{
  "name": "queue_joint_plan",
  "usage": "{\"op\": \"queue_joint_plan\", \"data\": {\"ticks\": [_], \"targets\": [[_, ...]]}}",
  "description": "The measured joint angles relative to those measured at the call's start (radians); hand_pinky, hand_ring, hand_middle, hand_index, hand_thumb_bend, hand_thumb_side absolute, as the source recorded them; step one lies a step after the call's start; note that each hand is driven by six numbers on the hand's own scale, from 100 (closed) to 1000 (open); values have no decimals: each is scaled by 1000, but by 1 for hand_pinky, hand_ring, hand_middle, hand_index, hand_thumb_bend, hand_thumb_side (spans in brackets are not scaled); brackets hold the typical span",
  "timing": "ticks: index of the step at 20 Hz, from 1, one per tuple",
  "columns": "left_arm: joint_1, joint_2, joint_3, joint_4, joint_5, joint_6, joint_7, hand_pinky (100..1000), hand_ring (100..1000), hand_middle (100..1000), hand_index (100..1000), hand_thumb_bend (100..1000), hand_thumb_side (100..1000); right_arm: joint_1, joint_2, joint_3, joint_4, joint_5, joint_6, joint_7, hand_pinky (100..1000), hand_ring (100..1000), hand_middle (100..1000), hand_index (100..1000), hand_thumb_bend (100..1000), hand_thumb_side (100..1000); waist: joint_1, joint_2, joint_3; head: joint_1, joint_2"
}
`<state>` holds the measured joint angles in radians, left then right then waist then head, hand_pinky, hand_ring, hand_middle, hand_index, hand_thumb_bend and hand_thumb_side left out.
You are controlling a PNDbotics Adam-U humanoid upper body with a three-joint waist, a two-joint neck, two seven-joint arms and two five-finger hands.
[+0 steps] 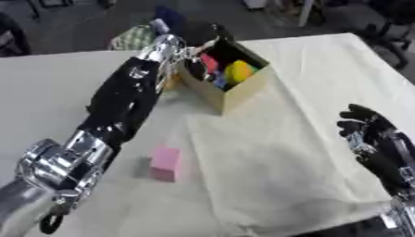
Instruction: Pick up objects on the table and place them in the box.
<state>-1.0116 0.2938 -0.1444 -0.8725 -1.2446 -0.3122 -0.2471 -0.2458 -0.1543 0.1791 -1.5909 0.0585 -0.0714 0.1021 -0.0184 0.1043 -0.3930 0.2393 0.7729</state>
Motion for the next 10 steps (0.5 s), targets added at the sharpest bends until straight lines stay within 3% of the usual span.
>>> {"op": "queue_joint_plan", "data": {"ticks": [4, 10], "targets": [[19, 80, -25, -106, 163, -49, -89, 731, 669, 676, 829, 431, 119, 4, 0, -6, 0, 0, -1, -4, 779, 786, 774, 881, 100, 432, 0, 0, 19, -13, 0], [106, 240, -119, -279, 477, -91, -325, 722, 659, 670, 820, 430, 203, 9, -2, -13, 0, 2, -2, -11, 779, 786, 774, 881, 100, 430, 1, -1, 39, -32, 0]]}}
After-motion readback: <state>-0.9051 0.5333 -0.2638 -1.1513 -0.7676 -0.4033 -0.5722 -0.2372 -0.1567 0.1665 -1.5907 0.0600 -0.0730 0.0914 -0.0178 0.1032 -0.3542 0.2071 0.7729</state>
